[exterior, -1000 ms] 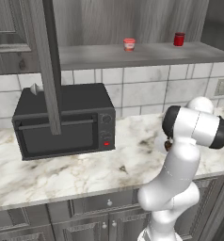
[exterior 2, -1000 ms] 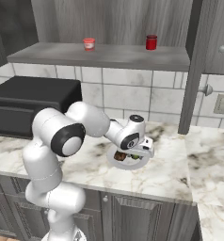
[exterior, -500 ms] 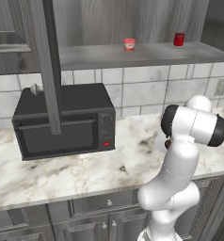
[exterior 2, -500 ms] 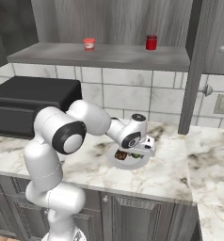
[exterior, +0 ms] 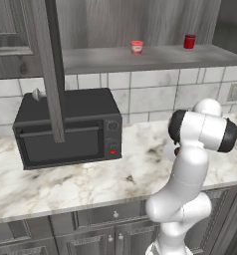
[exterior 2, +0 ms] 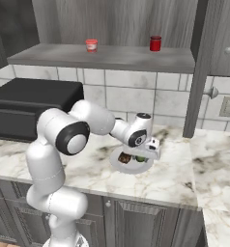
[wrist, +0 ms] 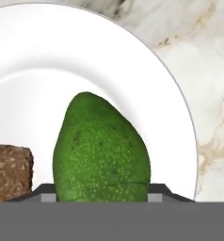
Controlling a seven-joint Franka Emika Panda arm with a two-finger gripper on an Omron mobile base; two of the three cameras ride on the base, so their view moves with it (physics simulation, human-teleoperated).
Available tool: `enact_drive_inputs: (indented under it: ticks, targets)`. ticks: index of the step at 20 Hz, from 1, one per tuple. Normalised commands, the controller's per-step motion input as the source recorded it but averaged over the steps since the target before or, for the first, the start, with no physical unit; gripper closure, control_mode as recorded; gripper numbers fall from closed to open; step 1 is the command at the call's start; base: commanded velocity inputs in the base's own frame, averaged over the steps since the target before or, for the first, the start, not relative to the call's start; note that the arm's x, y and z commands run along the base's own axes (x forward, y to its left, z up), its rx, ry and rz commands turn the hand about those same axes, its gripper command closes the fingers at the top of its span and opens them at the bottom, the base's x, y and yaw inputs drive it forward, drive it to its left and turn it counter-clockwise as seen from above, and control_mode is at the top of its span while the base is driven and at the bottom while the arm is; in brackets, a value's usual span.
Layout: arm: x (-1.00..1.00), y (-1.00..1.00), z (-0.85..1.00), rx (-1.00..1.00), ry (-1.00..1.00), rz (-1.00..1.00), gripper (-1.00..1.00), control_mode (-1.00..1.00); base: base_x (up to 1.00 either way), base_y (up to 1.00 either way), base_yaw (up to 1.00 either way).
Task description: Pick the avocado and bread from the counter and place them on the plate. Then pick the jam from the cabinet and place it next to the plate. Lastly close the cabinet door.
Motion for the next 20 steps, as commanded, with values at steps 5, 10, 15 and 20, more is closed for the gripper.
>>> enact_drive_inputs:
  ticks: [5,10,15,20]
  targets:
    - [-0.01,0.00,-0.01,0.00,0.14,-0.03,-1.00,-1.00,0.00,0.00,0.00]
    - [-0.06,-0.02,0.00,0.01,0.07,0.00,-1.00,-1.00,0.00,0.00,0.00]
    - [-0.11,0.00,0.00,0.04,0.07,0.00,-1.00,-1.00,0.00,0.00,0.00]
    - [-0.16,0.00,0.22,0.03,-0.03,0.00,-1.00,-1.00,0.00,0.00,0.00]
